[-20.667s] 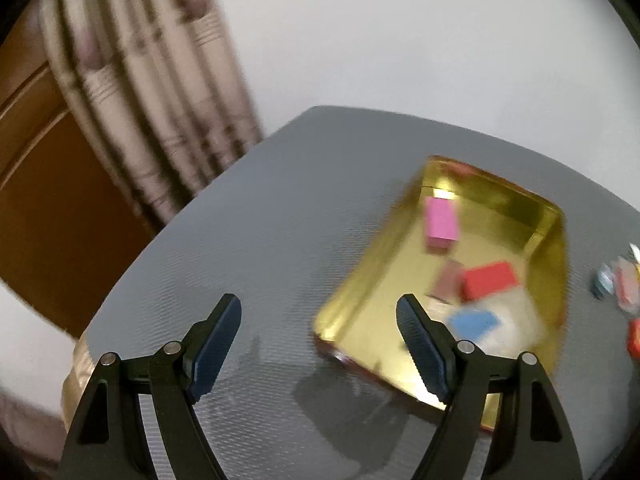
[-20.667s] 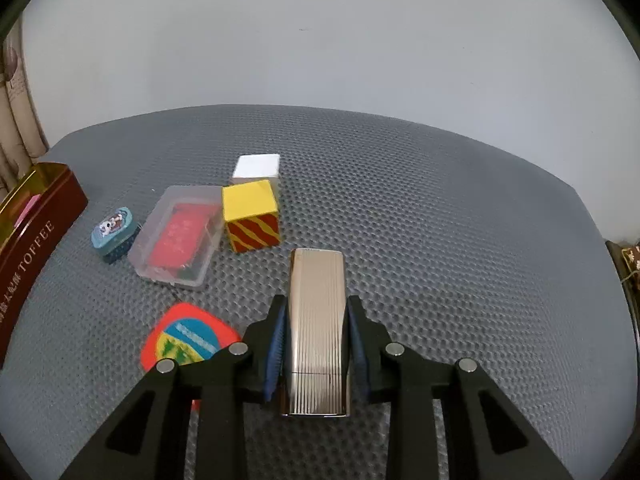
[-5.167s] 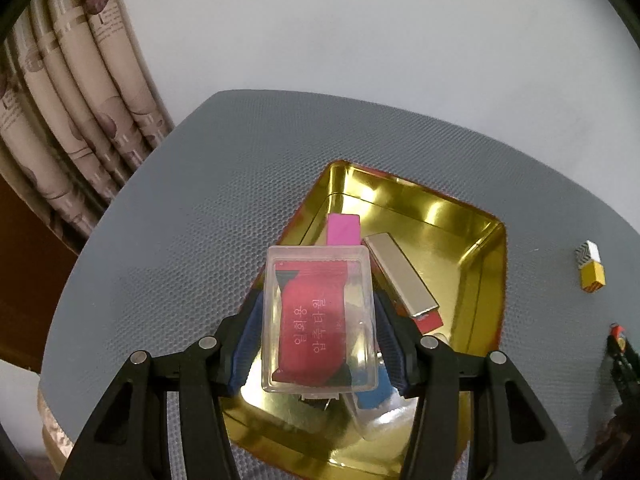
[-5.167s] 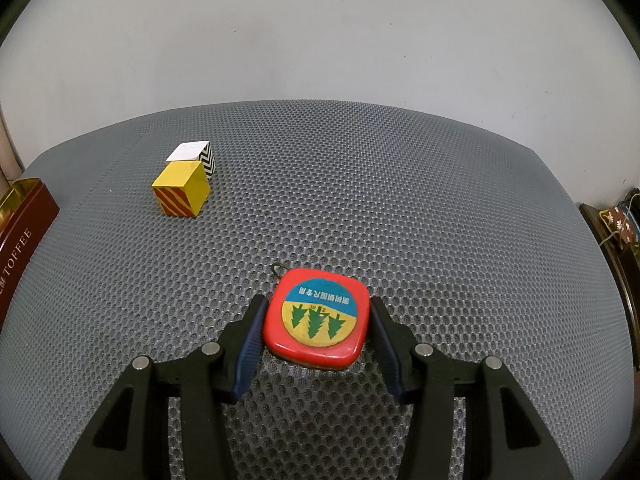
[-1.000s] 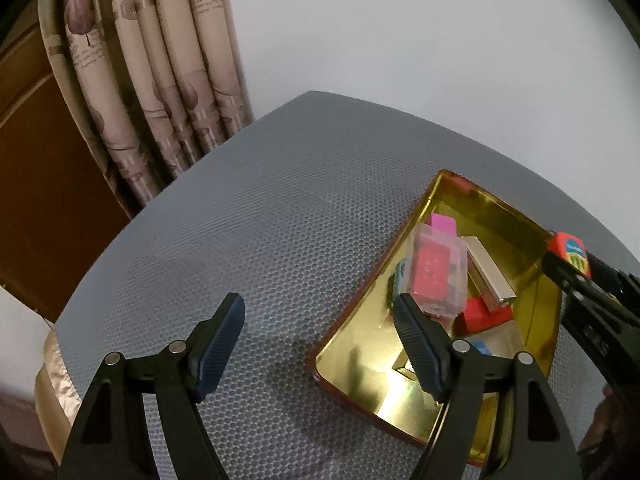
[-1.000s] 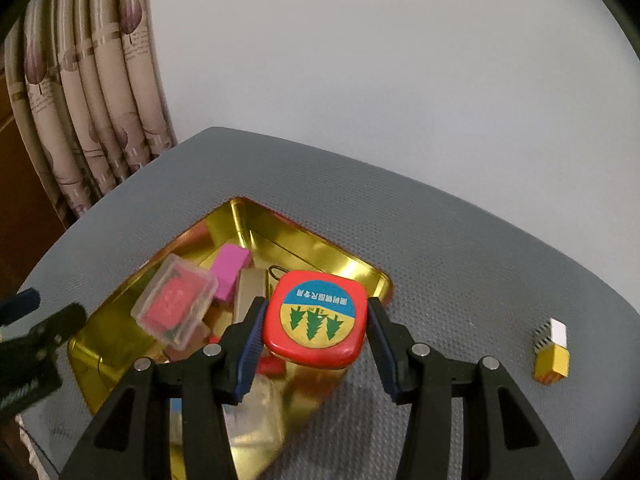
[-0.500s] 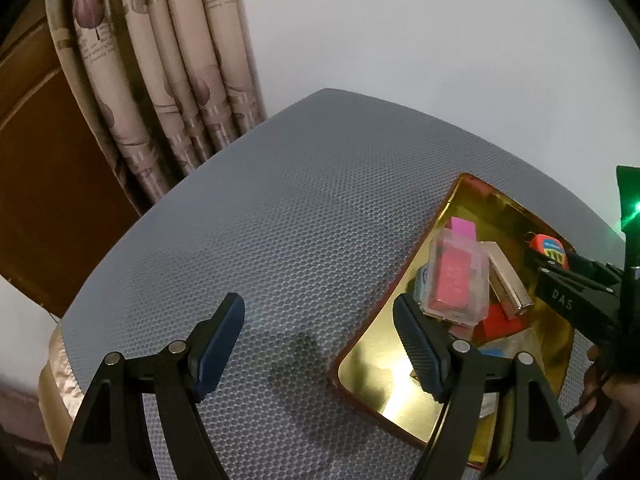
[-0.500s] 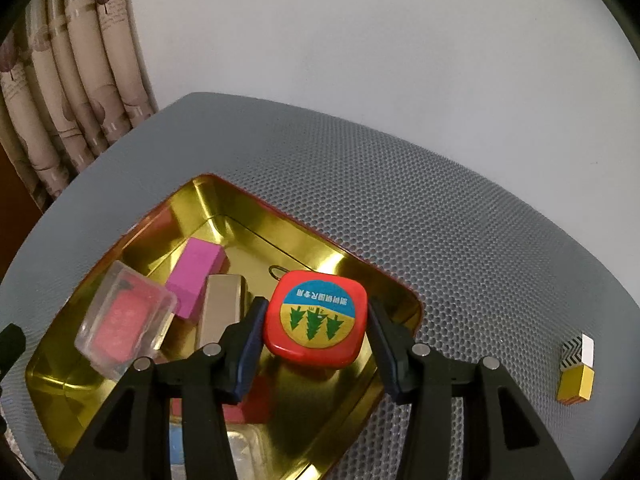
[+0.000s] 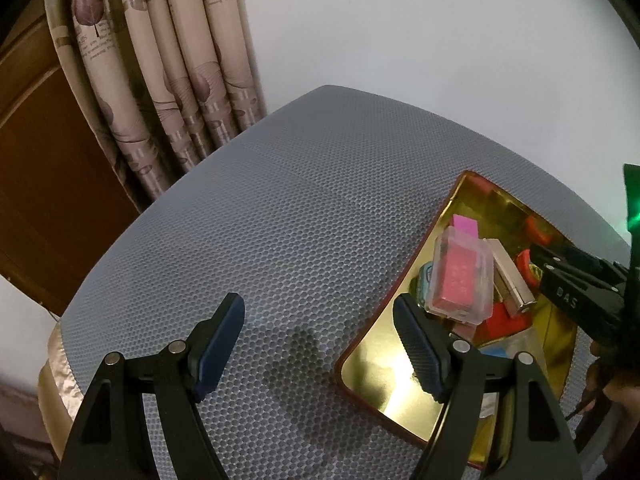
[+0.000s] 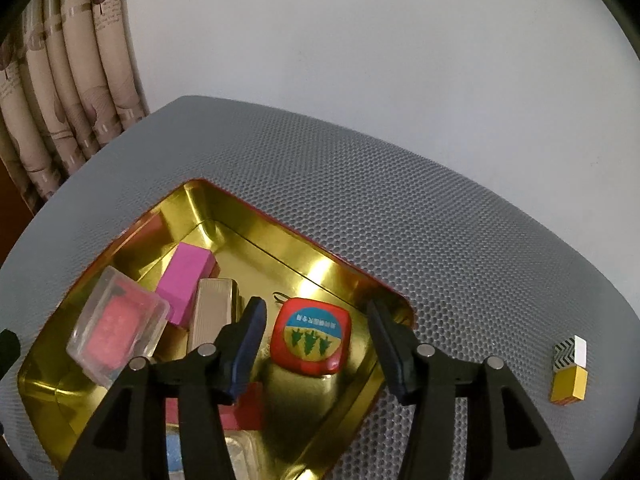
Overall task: Organize rigid objects
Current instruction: 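Carry the red tape measure into the gold tin and open the right gripper, then grasp the yellow striped block with the right gripper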
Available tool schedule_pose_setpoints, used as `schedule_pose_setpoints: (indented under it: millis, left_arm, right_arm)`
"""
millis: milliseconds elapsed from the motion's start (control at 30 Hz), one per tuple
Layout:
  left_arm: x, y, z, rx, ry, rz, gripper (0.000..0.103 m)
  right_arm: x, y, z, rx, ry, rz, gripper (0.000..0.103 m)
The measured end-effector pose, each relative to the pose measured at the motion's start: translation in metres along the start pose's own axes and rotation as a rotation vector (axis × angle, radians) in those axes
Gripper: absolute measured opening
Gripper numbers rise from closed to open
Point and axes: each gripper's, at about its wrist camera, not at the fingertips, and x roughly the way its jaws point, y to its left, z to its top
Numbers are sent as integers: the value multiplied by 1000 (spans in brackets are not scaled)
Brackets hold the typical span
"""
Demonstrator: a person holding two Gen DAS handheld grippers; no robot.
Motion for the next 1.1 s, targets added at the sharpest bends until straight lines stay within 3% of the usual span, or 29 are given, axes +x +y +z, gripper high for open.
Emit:
schedule_pose_setpoints:
  millis: [267,500,867,1100]
  left_arm:
    - [-2,-2,-1,16,-3,-7,74]
    - [-5,-7,-2,36,-17,5,74]
    - [-12,-12,-6,56,-36,20,74]
    - [-13,-15,-8,66,-40,24,74]
  right_arm:
    - [-39,-28,-15,50,-46,3,54]
    - [-64,-72,-49,116,-59,-68,54]
    - [-68,-171,-100,281,-26,-217,54]
    - [-51,-204,-108,365,-39,-228,54]
